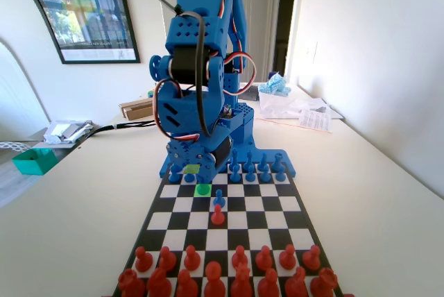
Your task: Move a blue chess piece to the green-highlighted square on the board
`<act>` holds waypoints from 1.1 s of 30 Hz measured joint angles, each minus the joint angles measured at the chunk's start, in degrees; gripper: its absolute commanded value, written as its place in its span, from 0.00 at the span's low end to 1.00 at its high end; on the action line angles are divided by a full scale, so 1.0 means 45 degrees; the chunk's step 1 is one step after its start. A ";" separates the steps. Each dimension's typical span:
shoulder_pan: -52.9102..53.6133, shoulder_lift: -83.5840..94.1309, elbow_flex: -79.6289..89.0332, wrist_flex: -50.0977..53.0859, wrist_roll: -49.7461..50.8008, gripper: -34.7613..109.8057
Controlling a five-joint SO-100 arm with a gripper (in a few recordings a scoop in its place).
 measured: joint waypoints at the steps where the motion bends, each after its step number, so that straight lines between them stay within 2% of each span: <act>1: 0.0059 0.0000 0.0000 0.0059 -0.0039 0.32; 8: 0.0117 0.0000 -0.0996 0.1445 0.0039 0.32; 17: 0.0117 0.1582 -0.3887 0.5156 -0.0293 0.32; 25: -0.0117 0.5527 -0.5254 0.8672 -0.2246 0.31; 33: -0.0957 1.0156 -0.5684 1.1094 -0.4121 0.31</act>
